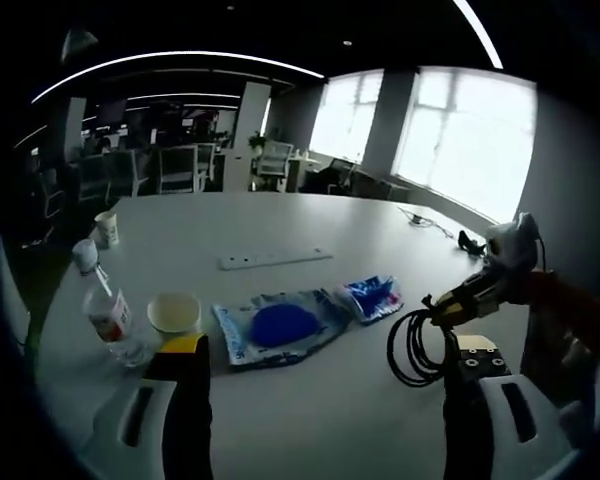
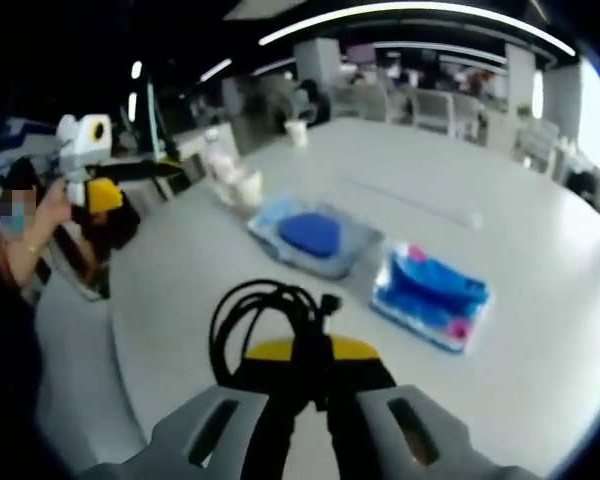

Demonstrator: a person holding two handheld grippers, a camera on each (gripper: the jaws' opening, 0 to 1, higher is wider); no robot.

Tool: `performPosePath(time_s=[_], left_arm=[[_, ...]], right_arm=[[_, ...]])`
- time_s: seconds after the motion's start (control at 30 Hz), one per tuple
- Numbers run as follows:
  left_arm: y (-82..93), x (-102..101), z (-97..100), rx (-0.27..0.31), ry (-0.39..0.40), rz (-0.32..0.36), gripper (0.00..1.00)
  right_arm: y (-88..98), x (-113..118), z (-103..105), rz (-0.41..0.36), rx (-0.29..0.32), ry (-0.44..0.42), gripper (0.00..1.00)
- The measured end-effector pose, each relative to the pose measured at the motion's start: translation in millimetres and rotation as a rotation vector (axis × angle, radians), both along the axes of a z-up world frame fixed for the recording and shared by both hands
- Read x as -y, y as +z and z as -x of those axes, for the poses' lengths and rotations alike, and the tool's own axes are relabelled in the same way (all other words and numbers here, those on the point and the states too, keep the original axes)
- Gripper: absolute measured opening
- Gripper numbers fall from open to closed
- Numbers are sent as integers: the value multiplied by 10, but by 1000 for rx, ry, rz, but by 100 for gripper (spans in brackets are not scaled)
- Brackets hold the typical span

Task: Arrange the tabletop items into an orderly group along one side of the table until the central work area is clear of visible clutter.

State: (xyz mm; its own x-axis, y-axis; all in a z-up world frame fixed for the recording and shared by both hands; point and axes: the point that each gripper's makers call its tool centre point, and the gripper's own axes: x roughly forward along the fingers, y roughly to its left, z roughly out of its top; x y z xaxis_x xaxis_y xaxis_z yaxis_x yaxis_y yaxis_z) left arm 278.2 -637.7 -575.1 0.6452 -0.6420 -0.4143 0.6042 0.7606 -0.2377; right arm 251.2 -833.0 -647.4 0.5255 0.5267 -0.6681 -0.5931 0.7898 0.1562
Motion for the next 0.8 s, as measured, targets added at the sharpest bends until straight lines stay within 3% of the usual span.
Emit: performPosePath(time_s=[0.47, 0.8], left_arm=[[-69, -258, 112, -2, 19, -71, 98], [-99, -398, 186, -6, 28, -94, 97]], right_arm=[[-243, -144, -209, 21, -46, 30, 6], [-424, -101, -342, 45, -80, 37, 6]])
